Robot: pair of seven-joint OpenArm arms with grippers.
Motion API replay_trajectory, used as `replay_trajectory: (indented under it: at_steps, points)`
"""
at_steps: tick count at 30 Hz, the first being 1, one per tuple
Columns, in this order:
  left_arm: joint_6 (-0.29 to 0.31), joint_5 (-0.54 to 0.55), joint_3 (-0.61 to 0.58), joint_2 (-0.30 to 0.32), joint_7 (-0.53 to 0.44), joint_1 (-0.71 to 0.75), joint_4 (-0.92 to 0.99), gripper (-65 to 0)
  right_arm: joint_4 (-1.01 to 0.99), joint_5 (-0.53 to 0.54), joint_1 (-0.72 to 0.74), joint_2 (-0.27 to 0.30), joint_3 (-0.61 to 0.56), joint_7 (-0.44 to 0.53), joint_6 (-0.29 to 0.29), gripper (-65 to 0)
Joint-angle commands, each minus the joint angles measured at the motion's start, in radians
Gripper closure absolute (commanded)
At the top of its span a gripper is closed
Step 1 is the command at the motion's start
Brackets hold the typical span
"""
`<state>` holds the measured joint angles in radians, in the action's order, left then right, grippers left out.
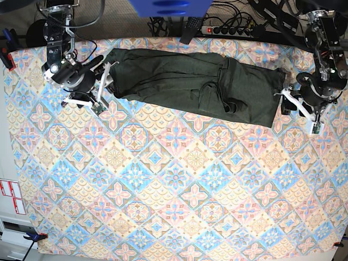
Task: Fold the T-shirt properly
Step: 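Fold the shirt end with the left gripper toward the right gripper, then grasp the opposite shirt end with the right gripper and fold it inward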
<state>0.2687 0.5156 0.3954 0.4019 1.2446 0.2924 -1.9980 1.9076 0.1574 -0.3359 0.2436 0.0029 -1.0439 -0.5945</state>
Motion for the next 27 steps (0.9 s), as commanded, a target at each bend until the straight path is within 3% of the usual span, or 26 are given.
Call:
replay_trajectory:
  at_steps: [1, 8, 14, 18, 27]
  points:
    - [0.005, 0.007, 0.003, 0.009, -0.012, -0.005, -0.014, -33.3, -0.001, 0.001, 0.008, 0.009, 0.007, 0.012, 0.000, -27.7]
    - [0.005, 0.008, 0.003, 0.009, -0.010, -0.006, -0.014, -33.3, -0.127, 0.031, 0.008, 0.006, -0.001, 0.020, -0.002, -27.8]
    - [0.005, 0.008, 0.003, 0.009, -0.010, -0.005, -0.014, -33.3, -0.247, 0.282, 0.016, 0.009, 0.006, 0.024, -0.002, -27.8]
    - [0.007, 0.008, 0.001, 0.009, -0.009, -0.003, -0.014, -33.3, -0.319, 0.374, 0.033, 0.009, 0.007, 0.024, -0.002, -27.8]
    - [0.007, 0.010, 0.001, 0.009, -0.009, -0.003, -0.001, -33.3, -0.325, 0.394, 0.048, 0.009, 0.041, 0.024, -0.002, -27.8]
